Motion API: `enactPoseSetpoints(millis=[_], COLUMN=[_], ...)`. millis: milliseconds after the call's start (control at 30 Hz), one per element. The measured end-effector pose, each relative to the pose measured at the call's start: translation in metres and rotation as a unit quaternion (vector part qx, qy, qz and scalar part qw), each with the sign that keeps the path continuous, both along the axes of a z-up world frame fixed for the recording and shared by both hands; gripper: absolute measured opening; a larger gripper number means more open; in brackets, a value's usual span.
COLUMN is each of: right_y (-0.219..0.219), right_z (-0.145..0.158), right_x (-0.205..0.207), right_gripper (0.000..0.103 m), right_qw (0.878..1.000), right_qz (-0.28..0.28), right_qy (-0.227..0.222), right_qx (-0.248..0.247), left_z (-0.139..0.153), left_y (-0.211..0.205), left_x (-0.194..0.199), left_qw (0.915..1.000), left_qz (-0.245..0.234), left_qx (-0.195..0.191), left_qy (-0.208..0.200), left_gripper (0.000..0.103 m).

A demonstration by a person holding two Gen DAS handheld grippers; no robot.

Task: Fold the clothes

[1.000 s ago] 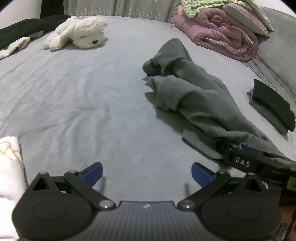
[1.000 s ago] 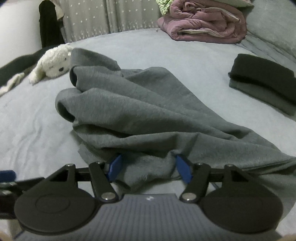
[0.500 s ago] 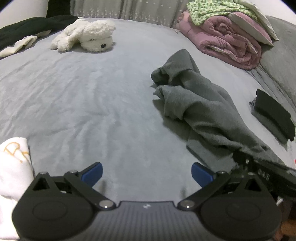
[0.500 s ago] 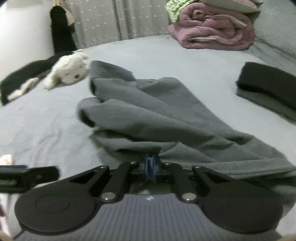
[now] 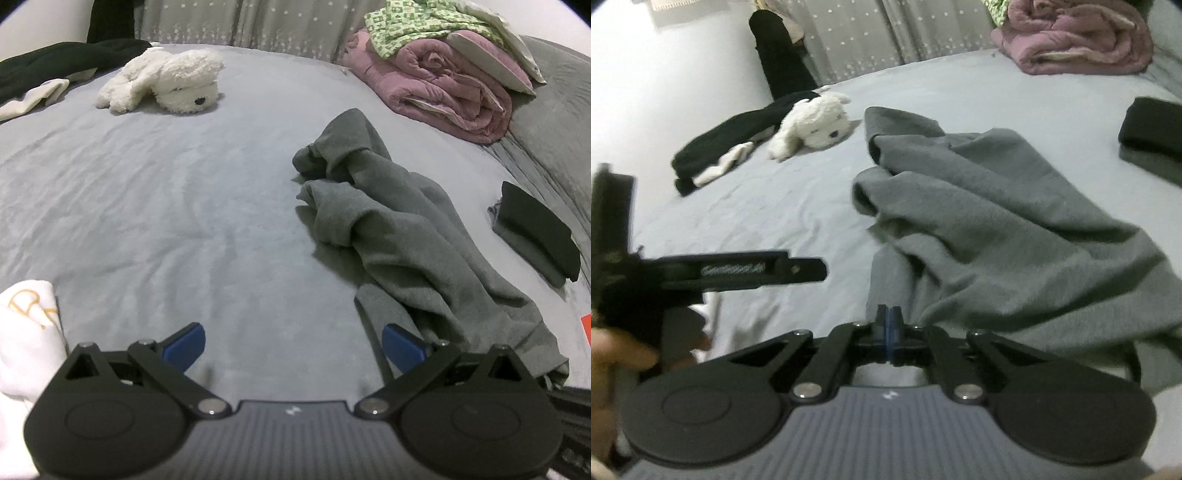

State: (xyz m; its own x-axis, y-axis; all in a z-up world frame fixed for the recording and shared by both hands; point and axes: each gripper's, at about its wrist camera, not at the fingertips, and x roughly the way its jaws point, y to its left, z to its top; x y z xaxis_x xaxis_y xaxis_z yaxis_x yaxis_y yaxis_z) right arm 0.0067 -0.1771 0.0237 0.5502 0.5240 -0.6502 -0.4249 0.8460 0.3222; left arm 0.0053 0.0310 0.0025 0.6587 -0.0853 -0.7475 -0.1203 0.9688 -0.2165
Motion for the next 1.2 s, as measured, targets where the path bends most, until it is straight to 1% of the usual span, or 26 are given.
enactPoseSetpoints(millis=[100, 133, 167, 233, 267, 333, 433, 533, 600, 633, 667, 700, 733, 800, 867, 967, 1067, 1200], right_y=[-0.009, -0.015, -0.022, -0.035, -0.042, -0.055, -0.075, -0.092, -0.103, -0.109, -0.114, -0.117, -0.121, -0.127, -0.133, -0.138, -0.135, -0.121], right_z=[0.005, 0.005, 0.005, 0.005, 0.004, 0.002, -0.001, -0.004, -0.006, -0.006, -0.006, -0.006, -0.005, -0.004, -0.003, -0.002, -0.004, -0.007], right_x=[-0.005, -0.005, -0.005, -0.003, -0.001, 0.002, 0.006, 0.010, 0.012, 0.012, 0.011, 0.011, 0.010, 0.009, 0.009, 0.006, 0.002, -0.004], right_gripper=[0.001, 0.004, 0.012, 0.018, 0.032, 0.056, 0.056, 0.056, 0.056, 0.056, 0.056, 0.056, 0.056, 0.056, 0.057, 0.061, 0.066, 0.067], right_qw=[1.000, 1.000, 1.000, 0.999, 0.998, 0.996, 0.994, 0.991, 0.989, 0.989, 0.988, 0.987, 0.986, 0.984, 0.983, 0.982, 0.984, 0.987], right_qz=[-0.005, -0.012, -0.021, -0.043, -0.055, -0.079, -0.107, -0.132, -0.144, -0.150, -0.155, -0.160, -0.165, -0.174, -0.182, -0.186, -0.171, -0.143], right_qy=[-0.012, -0.015, -0.018, -0.025, -0.027, -0.029, -0.026, -0.014, -0.004, 0.000, 0.002, 0.002, 0.000, -0.003, -0.005, -0.008, -0.006, -0.012], right_qx=[-0.004, -0.001, 0.001, -0.007, -0.014, -0.023, -0.027, -0.022, -0.016, -0.014, -0.014, -0.016, -0.018, -0.022, -0.024, -0.029, -0.041, -0.070], left_z=[-0.002, -0.003, -0.003, -0.004, -0.005, -0.009, -0.018, -0.027, -0.032, -0.032, -0.033, -0.032, -0.031, -0.026, -0.018, -0.001, 0.014, 0.029], left_y=[-0.003, -0.007, -0.011, -0.023, -0.030, -0.042, -0.057, -0.069, -0.076, -0.079, -0.082, -0.083, -0.083, -0.082, -0.079, -0.071, -0.056, -0.042], left_x=[0.001, 0.002, 0.003, 0.004, 0.005, 0.007, 0.011, 0.015, 0.017, 0.017, 0.016, 0.015, 0.014, 0.012, 0.009, 0.003, -0.004, -0.014], left_qw=[1.0000, 0.9999, 0.9997, 0.9988, 0.9983, 0.9972, 0.9954, 0.9933, 0.9929, 0.9924, 0.9920, 0.9919, 0.9919, 0.9931, 0.9935, 0.9923, 0.9871, 0.9759], left_qz=[-0.002, -0.009, -0.017, -0.041, -0.052, -0.071, -0.093, -0.112, -0.114, -0.113, -0.112, -0.112, -0.111, -0.104, -0.097, -0.085, -0.067, -0.047], left_qx=[-0.005, -0.009, -0.012, -0.014, -0.011, 0.001, 0.018, 0.025, 0.036, 0.047, 0.055, 0.053, 0.049, 0.028, 0.011, -0.030, -0.080, -0.136], left_qy=[-0.004, -0.008, -0.013, -0.021, -0.024, -0.022, -0.016, -0.006, -0.004, -0.012, -0.020, -0.029, -0.036, -0.045, -0.057, -0.085, -0.121, -0.163], left_gripper=[0.099, 0.098, 0.097, 0.096, 0.096, 0.095, 0.082, 0.077, 0.072, 0.060, 0.040, 0.028, 0.011, 0.007, 0.006, 0.006, 0.005, 0.005])
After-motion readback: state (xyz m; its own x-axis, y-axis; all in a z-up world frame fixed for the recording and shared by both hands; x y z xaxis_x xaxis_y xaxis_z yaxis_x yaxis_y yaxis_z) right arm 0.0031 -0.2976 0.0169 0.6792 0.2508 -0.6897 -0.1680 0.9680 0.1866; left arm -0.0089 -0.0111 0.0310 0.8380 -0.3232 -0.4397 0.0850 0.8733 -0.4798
